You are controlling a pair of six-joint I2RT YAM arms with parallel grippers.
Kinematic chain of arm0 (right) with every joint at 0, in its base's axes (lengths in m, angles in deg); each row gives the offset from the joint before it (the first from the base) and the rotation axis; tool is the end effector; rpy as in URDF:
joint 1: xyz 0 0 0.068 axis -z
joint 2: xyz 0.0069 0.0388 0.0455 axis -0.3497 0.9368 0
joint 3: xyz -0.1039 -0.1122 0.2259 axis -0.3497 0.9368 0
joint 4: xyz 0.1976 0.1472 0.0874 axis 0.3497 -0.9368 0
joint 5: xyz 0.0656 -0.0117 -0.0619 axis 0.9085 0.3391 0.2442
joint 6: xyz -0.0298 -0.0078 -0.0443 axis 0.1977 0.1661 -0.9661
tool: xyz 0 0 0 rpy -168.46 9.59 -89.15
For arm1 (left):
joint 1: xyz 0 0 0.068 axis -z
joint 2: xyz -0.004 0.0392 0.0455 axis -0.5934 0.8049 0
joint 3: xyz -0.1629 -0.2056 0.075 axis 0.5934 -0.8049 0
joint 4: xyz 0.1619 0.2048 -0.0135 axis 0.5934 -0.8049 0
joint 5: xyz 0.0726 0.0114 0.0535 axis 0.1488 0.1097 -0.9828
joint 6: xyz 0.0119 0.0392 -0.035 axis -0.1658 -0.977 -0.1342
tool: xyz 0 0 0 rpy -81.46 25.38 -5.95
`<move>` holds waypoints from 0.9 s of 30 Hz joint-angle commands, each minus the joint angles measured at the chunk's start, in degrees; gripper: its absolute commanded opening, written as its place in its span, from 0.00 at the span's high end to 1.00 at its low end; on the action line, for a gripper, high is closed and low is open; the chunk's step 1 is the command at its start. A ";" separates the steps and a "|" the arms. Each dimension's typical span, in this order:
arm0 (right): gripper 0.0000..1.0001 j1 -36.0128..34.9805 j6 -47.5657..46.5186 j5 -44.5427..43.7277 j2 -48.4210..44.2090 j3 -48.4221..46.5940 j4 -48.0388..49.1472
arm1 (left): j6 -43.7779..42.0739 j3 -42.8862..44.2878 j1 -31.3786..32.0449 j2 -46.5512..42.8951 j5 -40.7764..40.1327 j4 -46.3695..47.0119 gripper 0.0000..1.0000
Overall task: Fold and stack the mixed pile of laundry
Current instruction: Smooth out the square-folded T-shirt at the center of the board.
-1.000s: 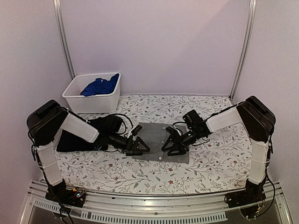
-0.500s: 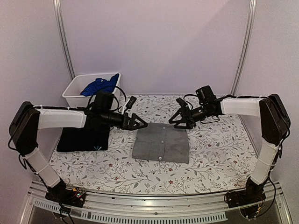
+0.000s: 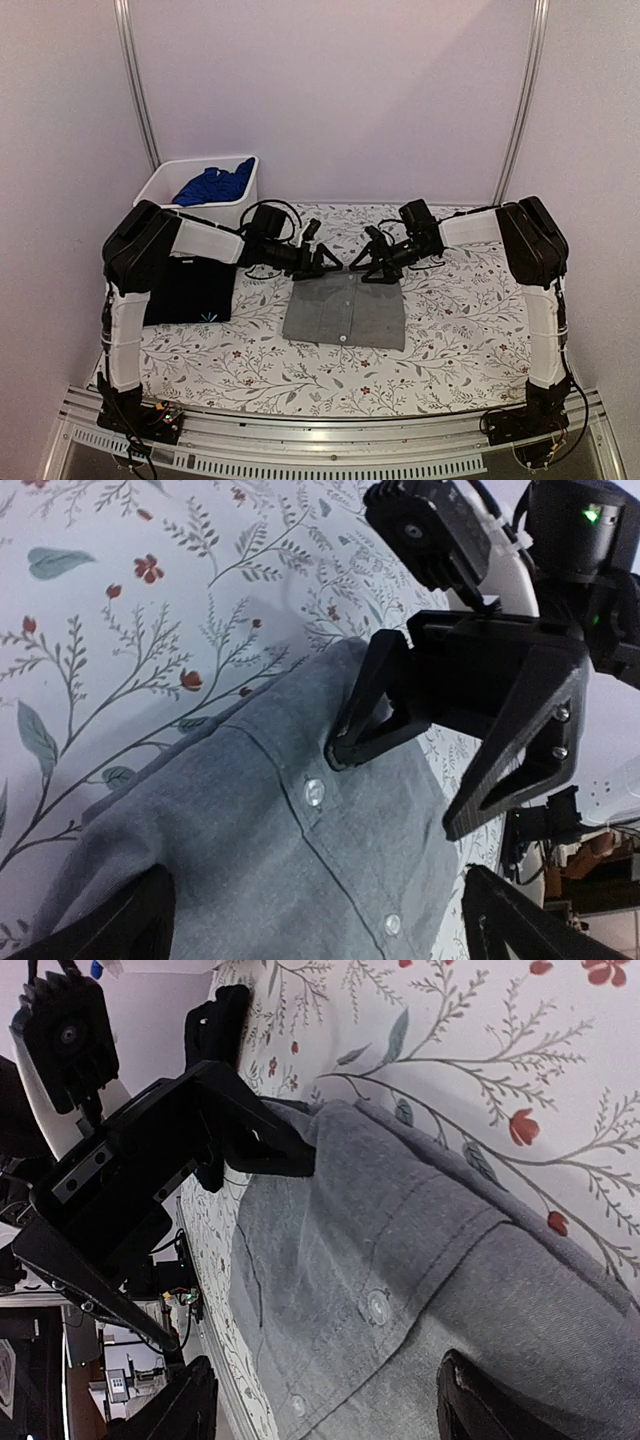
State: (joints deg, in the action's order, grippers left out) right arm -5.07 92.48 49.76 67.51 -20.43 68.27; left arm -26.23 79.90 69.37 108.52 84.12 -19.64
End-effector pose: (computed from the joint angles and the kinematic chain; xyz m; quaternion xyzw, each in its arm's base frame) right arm 0.3991 0.2230 0.1352 -0.1531 0.8439 0.5104 0.0626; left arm 0.3785 -0.2732 0.1356 0.1695 0.8383 -0.4832 0.1870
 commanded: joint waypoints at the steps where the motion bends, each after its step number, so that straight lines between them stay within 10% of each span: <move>1: 0.26 2.81 -0.46 -1.03 4.50 0.45 0.84 | 5.54 -2.35 -3.35 4.09 -1.56 5.19 0.00; 12: 0.29 5.18 -1.37 0.33 10.12 -1.56 0.23 | 8.43 -12.86 -10.30 3.94 -2.48 8.77 0.00; 27: 0.28 10.84 -0.13 -0.61 -18.54 6.34 -4.16 | -9.79 -19.59 -10.20 -26.61 -11.52 -1.75 0.00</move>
State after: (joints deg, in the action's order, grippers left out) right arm 3.83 92.09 51.00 55.64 -18.60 66.56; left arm -31.67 61.89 57.39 85.13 73.14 -18.18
